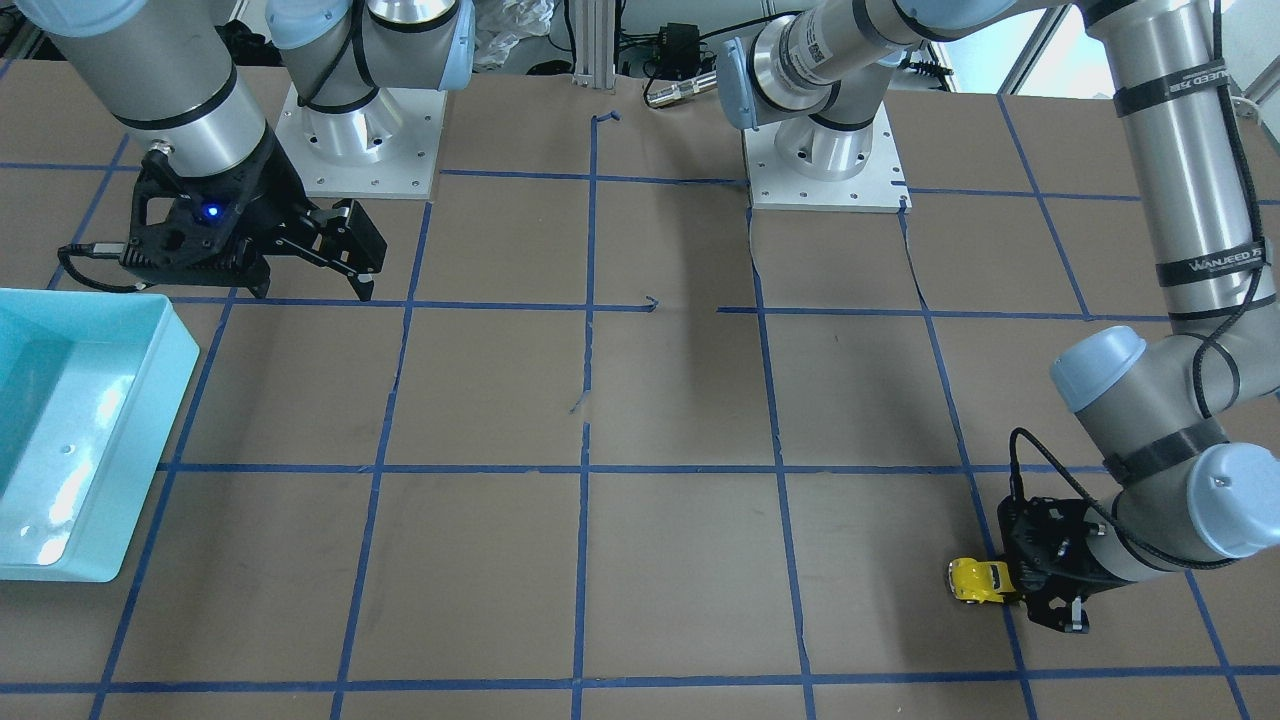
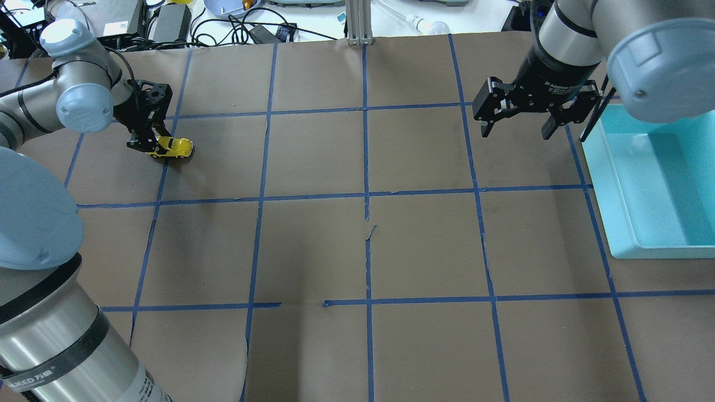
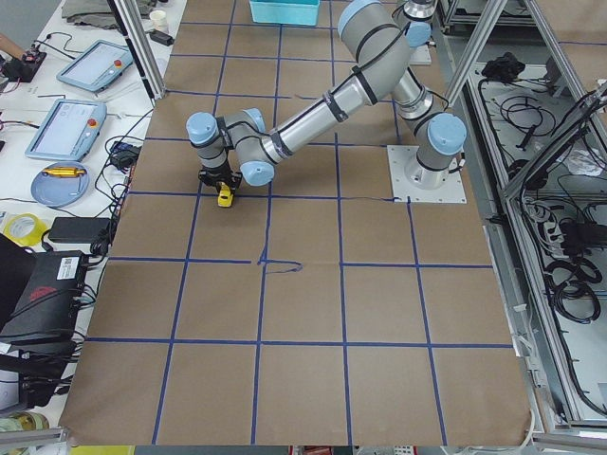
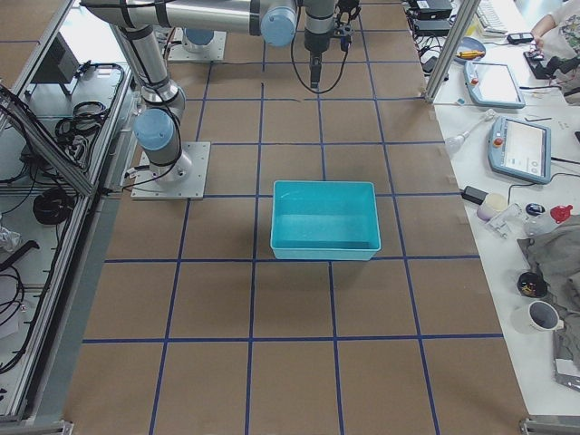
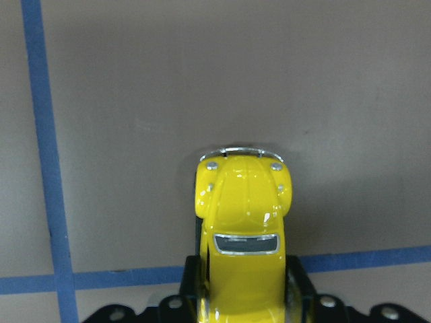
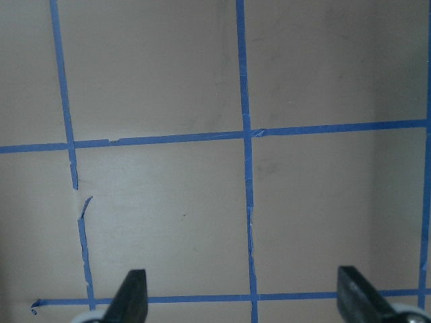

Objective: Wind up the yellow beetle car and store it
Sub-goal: 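Drag the held car backward toward the robot with the left gripper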

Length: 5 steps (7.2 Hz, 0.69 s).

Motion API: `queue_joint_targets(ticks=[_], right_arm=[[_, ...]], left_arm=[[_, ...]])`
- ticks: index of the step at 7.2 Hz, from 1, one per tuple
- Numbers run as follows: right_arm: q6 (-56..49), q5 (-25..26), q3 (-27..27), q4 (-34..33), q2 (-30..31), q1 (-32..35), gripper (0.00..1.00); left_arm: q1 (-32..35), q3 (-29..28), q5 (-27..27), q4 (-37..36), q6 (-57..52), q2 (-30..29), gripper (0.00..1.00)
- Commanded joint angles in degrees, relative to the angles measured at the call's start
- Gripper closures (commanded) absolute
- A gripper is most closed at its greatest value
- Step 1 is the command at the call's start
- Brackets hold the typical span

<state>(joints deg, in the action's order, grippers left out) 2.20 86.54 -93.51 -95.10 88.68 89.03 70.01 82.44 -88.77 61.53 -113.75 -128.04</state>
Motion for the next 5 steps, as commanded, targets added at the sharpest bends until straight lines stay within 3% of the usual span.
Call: queue_joint_targets(ticks=[1,3,4,5], right_arm=[[0.00,-0.06,0.00,0.00,0.00,0.00,0.00],[0.00,-0.06,0.00,0.09,0.00,0.09,0.00],[0.00,-0.06,0.00,0.00,0.00,0.09,0.00],[0.00,-0.06,0.00,0.00,0.00,0.09,0.00]], left_arm=[[-0.05,0.00,0.00,0.00,-0.15,-0.01,0.94],[-0.05,0.00,0.00,0.08,-0.15,-0.01,0.94],[-0.05,0.00,0.00,0.08,-0.15,-0.01,0.83],[-0.05,0.00,-0.26,0.17,0.28,0.07,0.04]])
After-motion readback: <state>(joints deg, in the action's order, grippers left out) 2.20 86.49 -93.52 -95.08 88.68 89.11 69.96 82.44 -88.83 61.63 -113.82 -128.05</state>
